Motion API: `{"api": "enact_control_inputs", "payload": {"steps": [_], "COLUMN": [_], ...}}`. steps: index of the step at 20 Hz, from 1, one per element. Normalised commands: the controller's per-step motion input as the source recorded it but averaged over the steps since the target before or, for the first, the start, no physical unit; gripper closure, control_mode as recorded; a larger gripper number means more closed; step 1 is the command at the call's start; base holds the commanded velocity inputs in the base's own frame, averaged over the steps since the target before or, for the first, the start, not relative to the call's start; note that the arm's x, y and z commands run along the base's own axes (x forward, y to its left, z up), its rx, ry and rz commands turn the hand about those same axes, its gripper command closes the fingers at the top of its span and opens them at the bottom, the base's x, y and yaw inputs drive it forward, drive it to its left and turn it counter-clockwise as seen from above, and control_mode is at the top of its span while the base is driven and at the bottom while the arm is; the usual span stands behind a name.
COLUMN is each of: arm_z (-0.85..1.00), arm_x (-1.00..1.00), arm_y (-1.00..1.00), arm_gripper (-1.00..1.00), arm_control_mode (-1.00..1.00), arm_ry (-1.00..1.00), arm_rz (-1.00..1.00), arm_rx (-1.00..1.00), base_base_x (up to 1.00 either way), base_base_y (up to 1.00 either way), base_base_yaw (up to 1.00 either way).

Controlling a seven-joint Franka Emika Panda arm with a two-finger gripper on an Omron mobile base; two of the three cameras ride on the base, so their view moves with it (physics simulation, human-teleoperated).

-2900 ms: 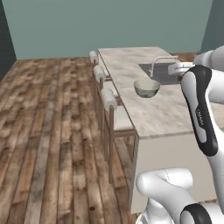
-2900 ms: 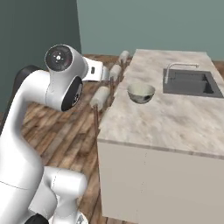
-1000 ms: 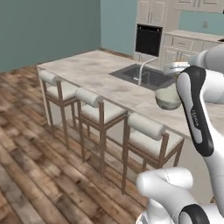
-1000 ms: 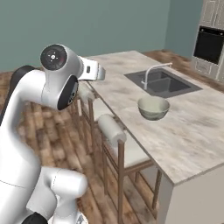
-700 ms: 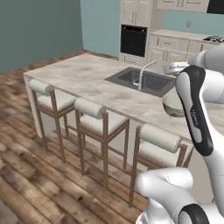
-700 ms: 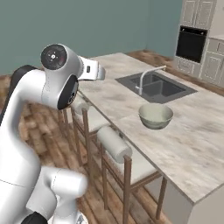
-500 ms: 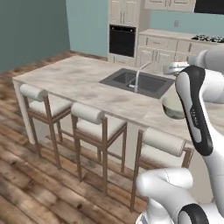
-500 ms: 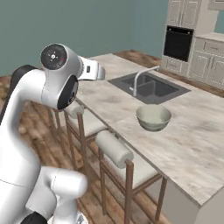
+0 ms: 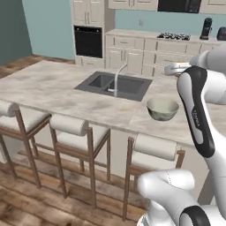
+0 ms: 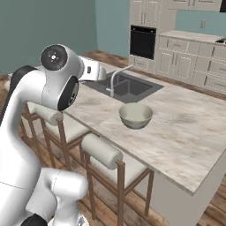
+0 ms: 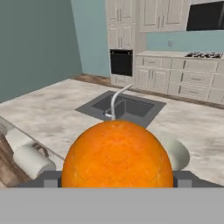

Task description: Retrieve the orange and peach from the fridge and place them into the bowl on the dining table.

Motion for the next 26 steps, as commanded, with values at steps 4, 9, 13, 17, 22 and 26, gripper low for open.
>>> {"api": "enact_control_inputs", "payload": {"steps": [4, 9, 13, 17, 22, 26], "arm_z": [0.0, 0.0, 0.0, 0.0, 0.0, 0.0], "arm_x": [0.0, 0.0, 0.0, 0.0, 0.0, 0.0], "arm_y": [0.0, 0.0, 0.0, 0.0, 0.0, 0.0], "arm_gripper": [1.0, 1.0, 1.0, 1.0, 1.0, 1.0], "arm_control_mode": [1.0, 1.0, 1.0, 1.0, 1.0, 1.0], "arm_ry": [0.0, 0.0, 0.0, 0.0, 0.0, 0.0], "arm_rz": [0.0, 0.0, 0.0, 0.0, 0.0, 0.0], "arm_rx": [0.0, 0.0, 0.0, 0.0, 0.0, 0.0], "base_base_x": [0.47, 0.57, 0.63, 0.7, 0.64, 0.58], "base_base_y": [0.0, 0.26, 0.5, 0.54, 0.43, 0.31], "base_base_yaw": [-0.37, -0.37, -0.37, -0.38, -0.38, -0.33]}}
